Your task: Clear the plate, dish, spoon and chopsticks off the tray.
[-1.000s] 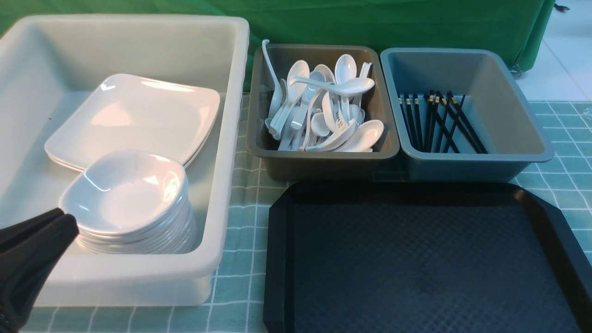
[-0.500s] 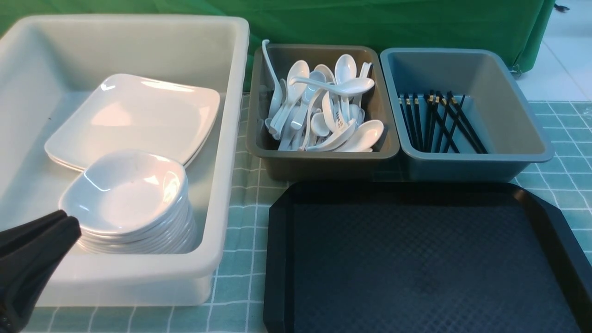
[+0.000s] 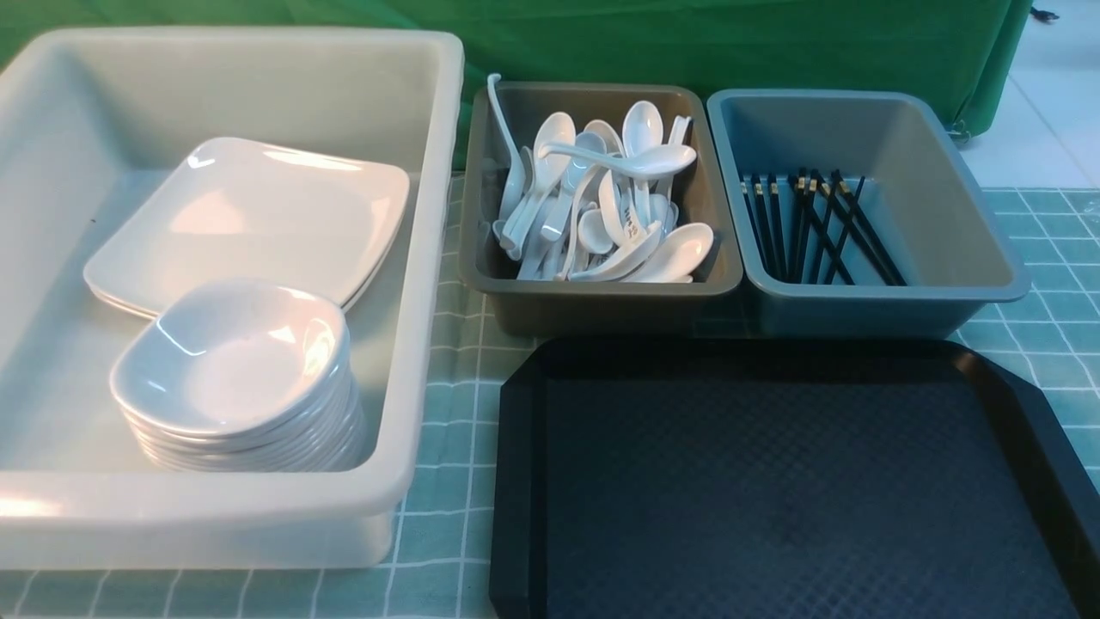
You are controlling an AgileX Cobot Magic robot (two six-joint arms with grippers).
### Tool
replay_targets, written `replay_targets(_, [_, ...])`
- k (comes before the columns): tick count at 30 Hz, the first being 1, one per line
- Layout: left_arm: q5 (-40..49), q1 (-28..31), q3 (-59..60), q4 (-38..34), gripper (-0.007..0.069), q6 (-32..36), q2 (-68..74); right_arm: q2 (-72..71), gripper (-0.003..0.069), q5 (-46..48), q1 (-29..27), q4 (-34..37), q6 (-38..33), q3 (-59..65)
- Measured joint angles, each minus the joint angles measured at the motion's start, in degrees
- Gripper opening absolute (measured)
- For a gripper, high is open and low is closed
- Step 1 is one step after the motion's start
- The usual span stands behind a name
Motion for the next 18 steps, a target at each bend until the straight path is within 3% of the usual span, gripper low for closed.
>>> replay_targets(5, [1.9, 2.9, 7.7, -1.8, 0.0011, -0.6, -1.8, 0.0, 0.0097, 0.1, 0.0, 0.0, 0.0, 0.0])
replay_targets(18, [2.7, 2.9, 8.2, -3.7, 0.0011, -0.9, -1.8, 0.0, 0.0125, 0.0, -0.1, 0.0, 0.0, 0.0])
